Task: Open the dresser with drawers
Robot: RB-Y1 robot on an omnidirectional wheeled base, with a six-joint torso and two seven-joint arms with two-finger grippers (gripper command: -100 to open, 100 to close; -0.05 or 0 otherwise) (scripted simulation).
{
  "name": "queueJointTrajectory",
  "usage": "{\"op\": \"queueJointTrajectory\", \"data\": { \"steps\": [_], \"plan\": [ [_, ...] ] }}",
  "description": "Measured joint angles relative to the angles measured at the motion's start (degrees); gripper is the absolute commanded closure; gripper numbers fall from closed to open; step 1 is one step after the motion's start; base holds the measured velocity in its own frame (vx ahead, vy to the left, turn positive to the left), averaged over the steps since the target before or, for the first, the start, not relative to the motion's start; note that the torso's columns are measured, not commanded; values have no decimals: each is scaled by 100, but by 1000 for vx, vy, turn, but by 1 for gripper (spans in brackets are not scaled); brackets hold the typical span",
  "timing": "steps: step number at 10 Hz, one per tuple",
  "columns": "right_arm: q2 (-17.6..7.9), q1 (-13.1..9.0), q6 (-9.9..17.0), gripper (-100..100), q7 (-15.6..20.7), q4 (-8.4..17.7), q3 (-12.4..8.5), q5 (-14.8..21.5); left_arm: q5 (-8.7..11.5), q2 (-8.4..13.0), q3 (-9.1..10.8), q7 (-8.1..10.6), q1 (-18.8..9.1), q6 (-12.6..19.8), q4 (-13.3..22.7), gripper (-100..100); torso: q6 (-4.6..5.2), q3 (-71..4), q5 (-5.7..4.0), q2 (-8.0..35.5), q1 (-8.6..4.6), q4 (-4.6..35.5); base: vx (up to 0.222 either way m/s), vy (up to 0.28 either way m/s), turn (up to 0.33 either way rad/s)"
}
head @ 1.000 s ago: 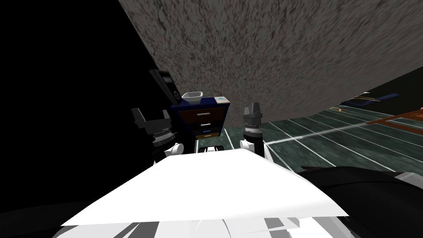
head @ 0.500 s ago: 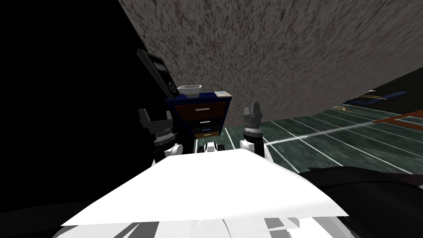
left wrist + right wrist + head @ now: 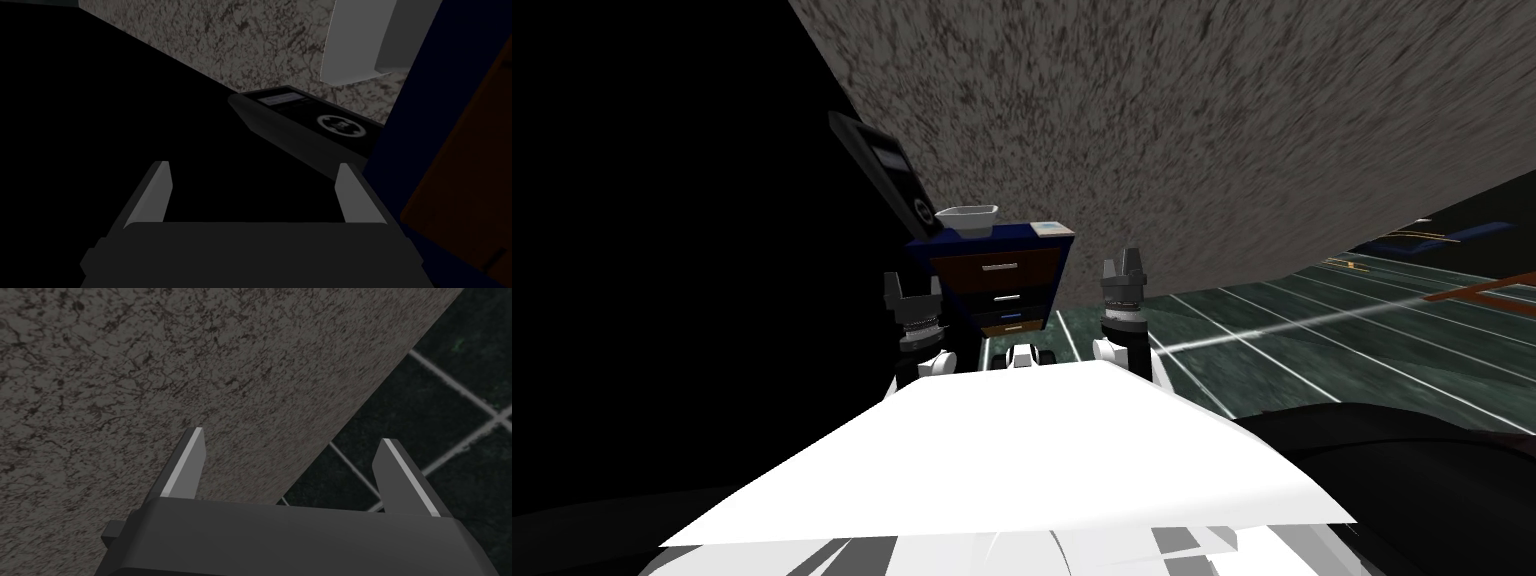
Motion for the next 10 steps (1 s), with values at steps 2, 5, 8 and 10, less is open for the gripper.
{"op": "queueJointTrajectory", "data": {
  "steps": [2, 5, 8, 10],
  "plan": [
    [0, 0, 0, 0, 0, 0, 0, 0, 27, 77, -62, -30, -45, -50, 291, -100, 0, -2, -1, -3, -3, -1, 62, -35, 16],
    [0, 0, 0, 0, 0, 0, 0, 0, 70, 155, -169, -61, -78, -262, 863, -100, 0, -2, 0, -4, 2, -1, 71, -33, 14],
    [0, 0, 0, 0, 0, 0, 0, 0, 117, 195, -249, -92, -110, -352, 1292, -100, 0, 5, 0, 9, 3, 2, 48, -26, 10],
    [0, 0, 0, 0, 0, 0, 0, 0, 131, 187, -329, -117, -113, -475, 1621, -100, 0, 0, 0, 0, -2, 0, 55, -34, 16]
  ]
}}
